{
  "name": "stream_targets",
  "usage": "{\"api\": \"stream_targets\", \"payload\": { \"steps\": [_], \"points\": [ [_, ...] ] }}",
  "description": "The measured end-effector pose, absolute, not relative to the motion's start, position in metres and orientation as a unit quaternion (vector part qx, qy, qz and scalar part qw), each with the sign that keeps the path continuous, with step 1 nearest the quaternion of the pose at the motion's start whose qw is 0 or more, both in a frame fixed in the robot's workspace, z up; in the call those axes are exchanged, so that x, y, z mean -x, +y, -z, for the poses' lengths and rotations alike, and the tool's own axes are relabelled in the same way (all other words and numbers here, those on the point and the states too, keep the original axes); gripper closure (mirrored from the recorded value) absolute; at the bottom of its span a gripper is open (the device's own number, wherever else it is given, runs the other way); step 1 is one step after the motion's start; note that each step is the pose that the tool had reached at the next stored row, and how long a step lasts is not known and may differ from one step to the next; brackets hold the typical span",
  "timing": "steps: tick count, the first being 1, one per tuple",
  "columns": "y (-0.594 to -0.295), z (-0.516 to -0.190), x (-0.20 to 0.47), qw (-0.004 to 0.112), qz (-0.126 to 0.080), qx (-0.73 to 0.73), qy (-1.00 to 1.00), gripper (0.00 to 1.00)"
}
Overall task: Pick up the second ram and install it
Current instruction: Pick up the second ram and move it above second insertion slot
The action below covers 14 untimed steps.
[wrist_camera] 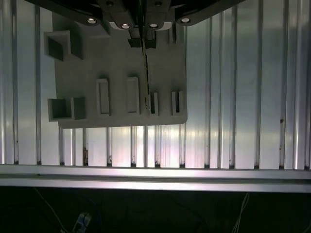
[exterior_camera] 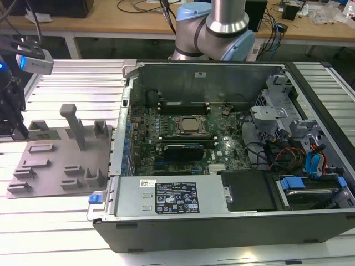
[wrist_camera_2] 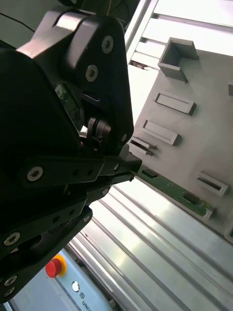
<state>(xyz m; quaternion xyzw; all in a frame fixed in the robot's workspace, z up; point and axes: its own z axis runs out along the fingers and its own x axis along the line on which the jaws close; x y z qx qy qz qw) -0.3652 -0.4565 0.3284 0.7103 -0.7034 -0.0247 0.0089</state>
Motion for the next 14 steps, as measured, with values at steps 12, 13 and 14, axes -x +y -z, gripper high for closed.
{"api": "stream_targets", "payload": {
  "steps": [12,13,14],
  "points": [
    [-0.456,-0.341,0.365,0.009,0.025,-0.71,-0.703,0.89],
    [-0.456,-0.342,0.365,0.009,0.025,-0.71,-0.703,0.89],
    [-0.457,-0.344,0.365,0.009,0.025,-0.71,-0.703,0.89]
  ]
}}
